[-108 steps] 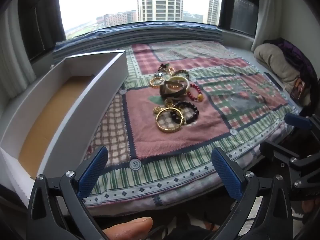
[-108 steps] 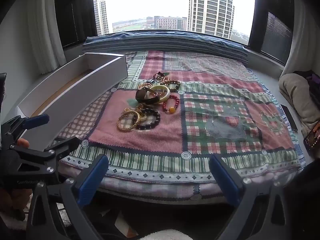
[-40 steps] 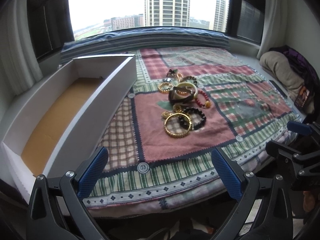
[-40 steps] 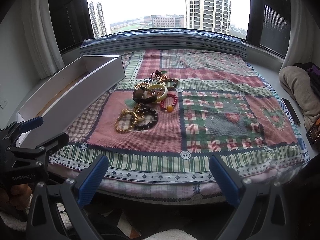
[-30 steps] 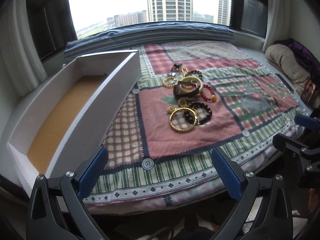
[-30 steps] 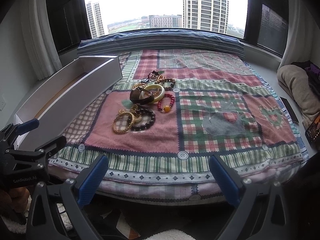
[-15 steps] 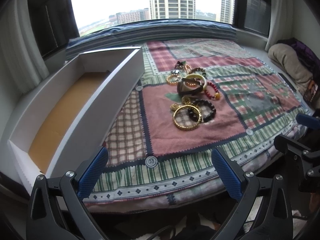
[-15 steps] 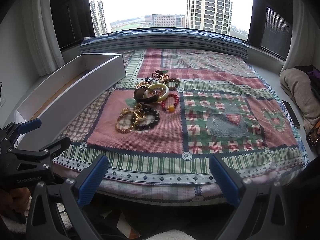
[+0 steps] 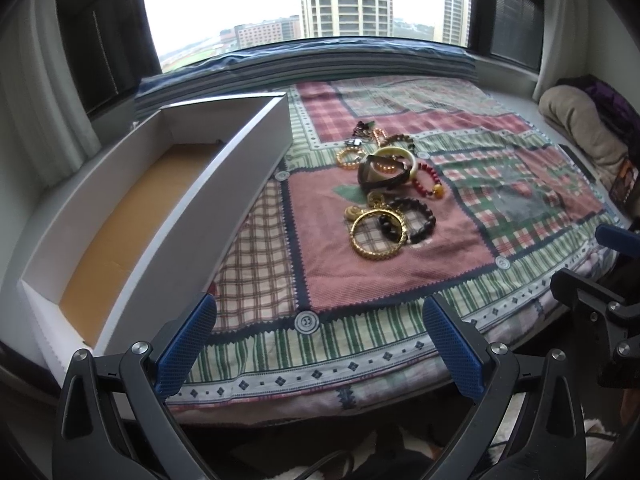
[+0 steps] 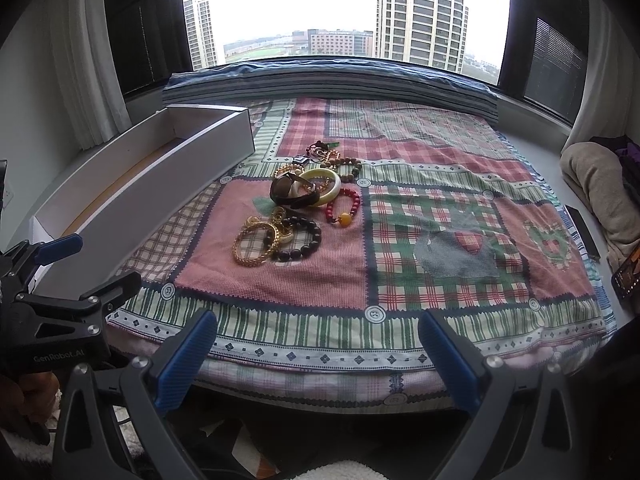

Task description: Organize jewelry

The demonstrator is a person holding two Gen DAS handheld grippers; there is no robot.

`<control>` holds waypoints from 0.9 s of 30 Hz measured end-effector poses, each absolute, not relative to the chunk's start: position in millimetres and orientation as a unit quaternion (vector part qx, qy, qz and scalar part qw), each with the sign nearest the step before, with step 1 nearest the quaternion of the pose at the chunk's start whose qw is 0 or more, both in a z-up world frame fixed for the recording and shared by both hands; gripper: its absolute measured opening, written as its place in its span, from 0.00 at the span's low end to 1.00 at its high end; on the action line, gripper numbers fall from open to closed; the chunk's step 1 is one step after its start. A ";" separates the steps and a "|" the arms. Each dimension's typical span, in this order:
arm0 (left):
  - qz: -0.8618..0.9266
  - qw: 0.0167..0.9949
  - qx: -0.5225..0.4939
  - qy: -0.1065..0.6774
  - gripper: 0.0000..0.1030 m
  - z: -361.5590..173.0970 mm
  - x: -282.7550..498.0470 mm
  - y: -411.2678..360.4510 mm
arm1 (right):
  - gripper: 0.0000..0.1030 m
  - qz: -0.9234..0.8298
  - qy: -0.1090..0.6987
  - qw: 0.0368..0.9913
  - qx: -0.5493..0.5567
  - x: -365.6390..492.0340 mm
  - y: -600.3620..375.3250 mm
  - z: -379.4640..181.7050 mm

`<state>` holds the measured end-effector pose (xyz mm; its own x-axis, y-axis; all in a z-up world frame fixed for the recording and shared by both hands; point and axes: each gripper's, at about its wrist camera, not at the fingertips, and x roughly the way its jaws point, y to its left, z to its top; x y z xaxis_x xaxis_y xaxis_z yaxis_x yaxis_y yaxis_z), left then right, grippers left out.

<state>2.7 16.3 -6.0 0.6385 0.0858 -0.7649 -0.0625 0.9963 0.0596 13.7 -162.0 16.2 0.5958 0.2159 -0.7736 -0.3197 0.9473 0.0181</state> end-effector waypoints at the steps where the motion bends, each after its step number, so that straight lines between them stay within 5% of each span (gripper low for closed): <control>1: 0.041 0.905 0.014 0.423 1.00 -6.2 2.6 16.6 | 0.99 0.150 0.423 0.891 -0.062 13.7 -161.8 16.6; 27: 0.040 0.902 0.011 0.430 1.00 -11.7 1.8 21.0 | 0.99 0.151 0.424 0.891 -0.065 12.8 -158.3 15.1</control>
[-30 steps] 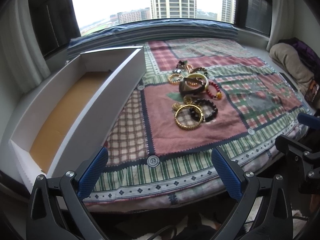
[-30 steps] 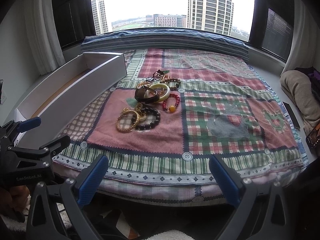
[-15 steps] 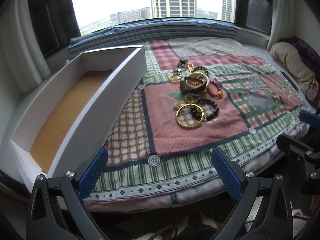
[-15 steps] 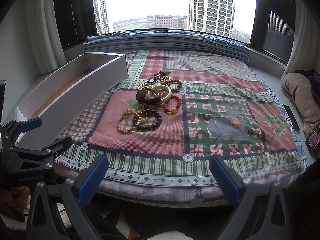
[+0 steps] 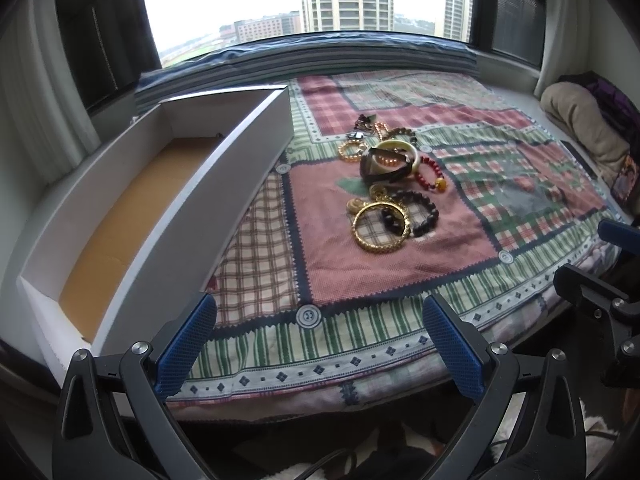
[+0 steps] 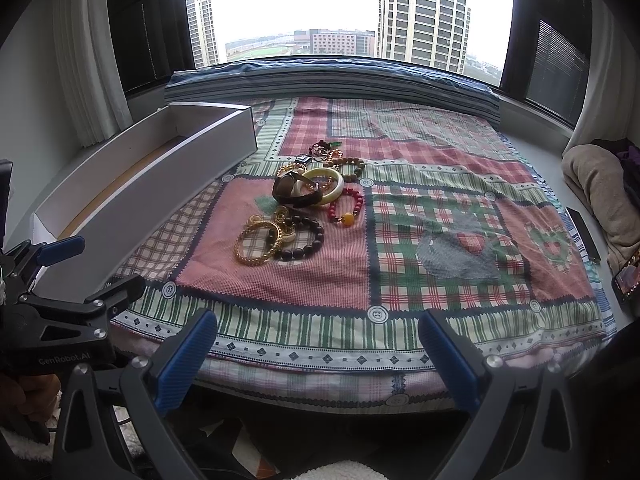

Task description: Organize jewelry

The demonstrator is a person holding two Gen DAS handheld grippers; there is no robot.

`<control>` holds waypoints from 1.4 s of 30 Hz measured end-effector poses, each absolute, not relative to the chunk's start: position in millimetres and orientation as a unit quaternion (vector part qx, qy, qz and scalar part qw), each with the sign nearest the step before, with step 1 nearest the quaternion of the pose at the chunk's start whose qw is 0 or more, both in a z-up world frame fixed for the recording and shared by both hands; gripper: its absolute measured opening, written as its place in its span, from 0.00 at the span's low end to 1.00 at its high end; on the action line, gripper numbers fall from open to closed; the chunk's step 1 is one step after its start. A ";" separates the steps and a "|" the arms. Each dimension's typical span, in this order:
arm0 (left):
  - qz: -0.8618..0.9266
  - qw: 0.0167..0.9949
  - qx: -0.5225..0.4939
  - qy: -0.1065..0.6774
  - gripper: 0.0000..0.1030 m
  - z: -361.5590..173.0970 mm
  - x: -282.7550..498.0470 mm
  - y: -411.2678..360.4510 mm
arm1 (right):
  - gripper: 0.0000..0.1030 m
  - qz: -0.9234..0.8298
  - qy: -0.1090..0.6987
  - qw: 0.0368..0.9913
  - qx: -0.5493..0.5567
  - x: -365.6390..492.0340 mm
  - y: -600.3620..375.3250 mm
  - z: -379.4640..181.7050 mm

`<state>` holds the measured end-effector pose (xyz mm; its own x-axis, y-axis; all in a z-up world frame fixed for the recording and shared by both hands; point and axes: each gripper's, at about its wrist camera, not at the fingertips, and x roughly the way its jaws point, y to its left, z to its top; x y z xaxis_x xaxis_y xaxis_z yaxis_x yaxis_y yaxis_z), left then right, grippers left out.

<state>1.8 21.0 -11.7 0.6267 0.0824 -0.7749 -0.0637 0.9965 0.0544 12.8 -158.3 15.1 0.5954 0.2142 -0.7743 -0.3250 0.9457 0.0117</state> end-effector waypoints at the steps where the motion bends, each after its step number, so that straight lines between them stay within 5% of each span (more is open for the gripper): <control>1: 0.040 0.902 0.010 0.431 1.00 -12.2 2.2 20.9 | 0.99 0.151 0.424 0.891 -0.065 12.7 -158.3 15.0; 24: -0.073 0.872 -0.025 0.483 0.99 -28.9 60.3 9.5 | 0.99 0.141 0.442 0.884 -0.046 27.3 -173.8 -0.4; 42: -0.068 0.842 -0.034 0.534 0.99 -100.7 150.7 0.2 | 0.99 0.125 0.472 0.873 -0.011 54.6 -203.7 -24.9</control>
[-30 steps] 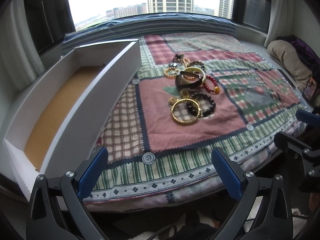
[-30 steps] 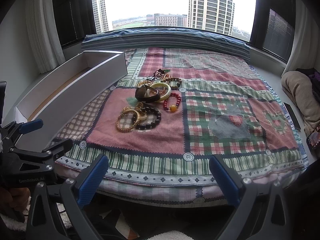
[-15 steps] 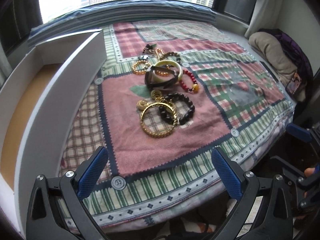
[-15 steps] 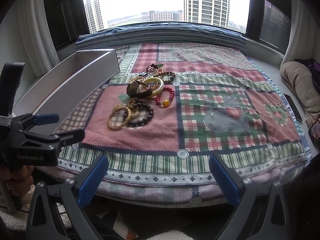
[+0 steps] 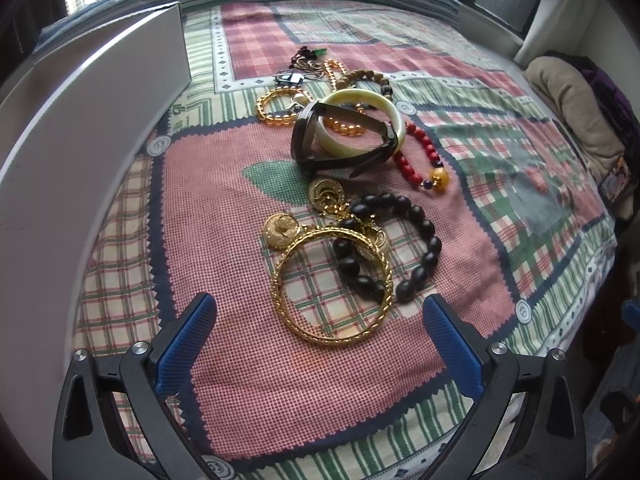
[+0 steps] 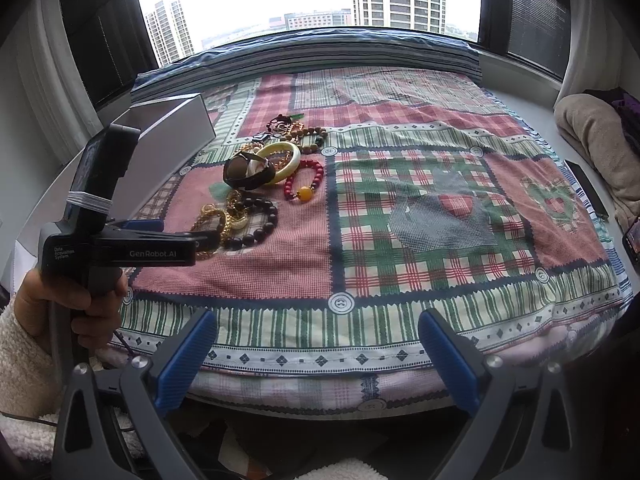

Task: Organize jewelry
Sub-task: 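Reach the left gripper to the gold bangle and grasp it, then lift the gold bangle with the left gripper while the right gripper picks up gold earrings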

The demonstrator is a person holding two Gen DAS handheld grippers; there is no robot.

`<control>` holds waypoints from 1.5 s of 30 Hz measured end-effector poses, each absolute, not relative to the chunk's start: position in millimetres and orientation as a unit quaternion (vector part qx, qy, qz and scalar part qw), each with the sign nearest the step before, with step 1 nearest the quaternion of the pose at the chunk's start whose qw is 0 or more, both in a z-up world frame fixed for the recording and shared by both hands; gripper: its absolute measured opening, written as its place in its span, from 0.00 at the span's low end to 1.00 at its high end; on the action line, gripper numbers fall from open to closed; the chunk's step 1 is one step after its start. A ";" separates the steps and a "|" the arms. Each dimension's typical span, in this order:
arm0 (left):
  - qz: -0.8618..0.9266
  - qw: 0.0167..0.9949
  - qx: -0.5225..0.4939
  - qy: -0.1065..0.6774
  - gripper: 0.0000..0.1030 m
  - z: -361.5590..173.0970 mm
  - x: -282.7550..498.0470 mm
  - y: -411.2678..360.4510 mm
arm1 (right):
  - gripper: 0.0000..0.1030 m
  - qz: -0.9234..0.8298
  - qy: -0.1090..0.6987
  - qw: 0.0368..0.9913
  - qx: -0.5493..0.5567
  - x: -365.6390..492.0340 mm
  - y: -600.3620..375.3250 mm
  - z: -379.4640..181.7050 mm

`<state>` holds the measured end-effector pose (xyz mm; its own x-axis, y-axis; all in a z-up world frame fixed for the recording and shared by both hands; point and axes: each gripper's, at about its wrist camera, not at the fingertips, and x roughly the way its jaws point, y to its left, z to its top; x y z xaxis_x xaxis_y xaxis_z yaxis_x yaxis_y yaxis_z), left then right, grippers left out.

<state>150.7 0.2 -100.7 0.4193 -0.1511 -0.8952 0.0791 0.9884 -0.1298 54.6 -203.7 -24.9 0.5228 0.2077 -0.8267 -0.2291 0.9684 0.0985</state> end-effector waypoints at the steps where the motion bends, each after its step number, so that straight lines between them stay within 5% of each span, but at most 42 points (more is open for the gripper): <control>1: -0.067 0.841 -0.031 0.537 0.99 -102.3 151.5 -0.4 | 0.99 0.125 0.474 0.872 -0.009 56.3 -205.0 -26.9; 7: -0.068 0.837 -0.016 0.543 0.97 -112.6 157.9 -7.6 | 0.99 0.128 0.476 0.870 -0.005 61.1 -207.0 -30.8; 14: -0.078 0.842 -0.014 0.534 0.68 -112.5 156.8 -11.3 | 0.99 0.123 0.478 0.870 -0.003 62.3 -210.4 -32.3; 28: -0.026 0.856 -0.018 0.517 0.68 -84.9 119.9 29.5 | 0.99 0.186 0.449 0.874 -0.012 83.1 -196.1 -20.7; 38: 0.000 0.859 -0.051 0.509 0.68 -79.3 89.2 62.9 | 0.98 0.366 0.509 0.777 -0.049 180.4 -87.9 -60.7; 41: 0.004 0.860 -0.059 0.508 0.68 -79.1 84.8 70.5 | 0.80 0.384 0.528 0.754 -0.080 199.4 -57.5 -79.4; 45: 0.001 0.860 -0.068 0.505 0.68 -77.6 80.5 76.4 | 0.79 0.375 0.548 0.737 -0.123 216.6 -35.7 -100.2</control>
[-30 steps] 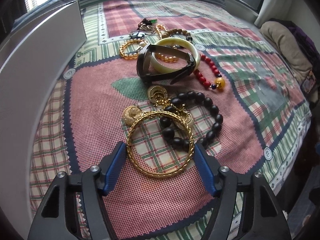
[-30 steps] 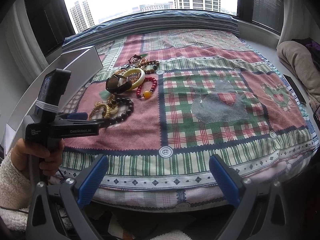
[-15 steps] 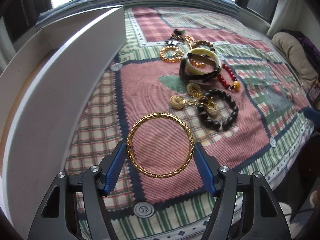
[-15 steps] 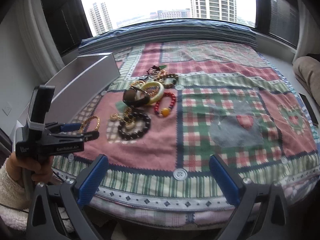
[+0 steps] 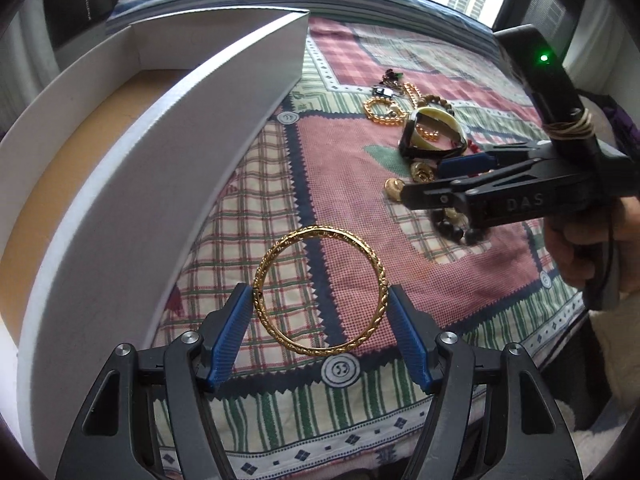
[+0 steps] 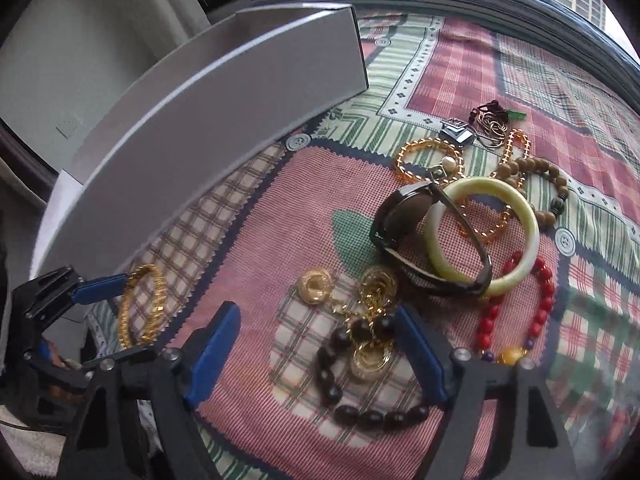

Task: Organize jewelry
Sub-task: 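Lift the gold bangle with the left gripper while the right gripper picks up gold earrings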

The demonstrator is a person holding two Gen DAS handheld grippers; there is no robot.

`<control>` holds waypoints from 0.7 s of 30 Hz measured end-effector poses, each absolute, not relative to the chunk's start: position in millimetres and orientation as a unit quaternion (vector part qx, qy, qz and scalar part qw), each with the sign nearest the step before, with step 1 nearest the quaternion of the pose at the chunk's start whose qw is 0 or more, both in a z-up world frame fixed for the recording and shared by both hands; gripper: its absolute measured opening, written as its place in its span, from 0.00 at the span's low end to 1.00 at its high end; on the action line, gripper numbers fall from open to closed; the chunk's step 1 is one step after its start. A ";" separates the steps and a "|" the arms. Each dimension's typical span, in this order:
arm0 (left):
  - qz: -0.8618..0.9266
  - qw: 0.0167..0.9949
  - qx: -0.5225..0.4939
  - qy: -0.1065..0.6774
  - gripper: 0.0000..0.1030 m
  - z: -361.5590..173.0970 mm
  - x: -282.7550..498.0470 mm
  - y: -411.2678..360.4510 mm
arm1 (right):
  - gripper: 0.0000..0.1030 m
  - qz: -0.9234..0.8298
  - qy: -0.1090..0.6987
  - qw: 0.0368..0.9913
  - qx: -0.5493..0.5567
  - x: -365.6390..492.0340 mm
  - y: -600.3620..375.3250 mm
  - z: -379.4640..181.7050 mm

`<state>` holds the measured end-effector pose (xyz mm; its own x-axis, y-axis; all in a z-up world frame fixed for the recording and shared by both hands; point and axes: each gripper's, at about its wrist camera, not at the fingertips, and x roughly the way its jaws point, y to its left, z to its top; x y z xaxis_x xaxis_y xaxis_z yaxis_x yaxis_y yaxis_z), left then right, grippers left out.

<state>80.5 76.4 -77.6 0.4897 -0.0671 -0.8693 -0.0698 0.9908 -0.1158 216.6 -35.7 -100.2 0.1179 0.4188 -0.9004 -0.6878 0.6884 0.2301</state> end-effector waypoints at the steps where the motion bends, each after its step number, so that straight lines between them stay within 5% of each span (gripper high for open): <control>1: 0.000 0.861 -0.068 0.505 0.68 -77.4 79.7 77.0 | 0.79 0.375 0.551 0.734 -0.130 219.7 -32.7 -103.8; 6: -0.006 0.859 -0.072 0.506 0.68 -80.0 78.9 78.5 | 0.73 0.367 0.549 0.731 -0.174 221.0 -18.4 -114.1; 11: -0.007 0.859 -0.072 0.507 0.68 -82.4 79.6 78.9 | 0.31 0.345 0.515 0.749 -0.232 215.7 -10.4 -113.8; 13: -0.005 0.860 -0.070 0.505 0.68 -80.7 78.0 79.6 | 0.28 0.348 0.525 0.747 -0.211 217.5 -17.8 -109.9; 14: -0.004 0.861 -0.069 0.504 0.68 -79.4 76.7 80.3 | 0.14 0.349 0.526 0.750 -0.198 218.7 -20.6 -106.9; 21: 0.001 0.867 -0.064 0.494 0.68 -67.1 71.0 80.2 | 0.02 0.360 0.524 0.767 -0.093 221.0 -57.0 -64.5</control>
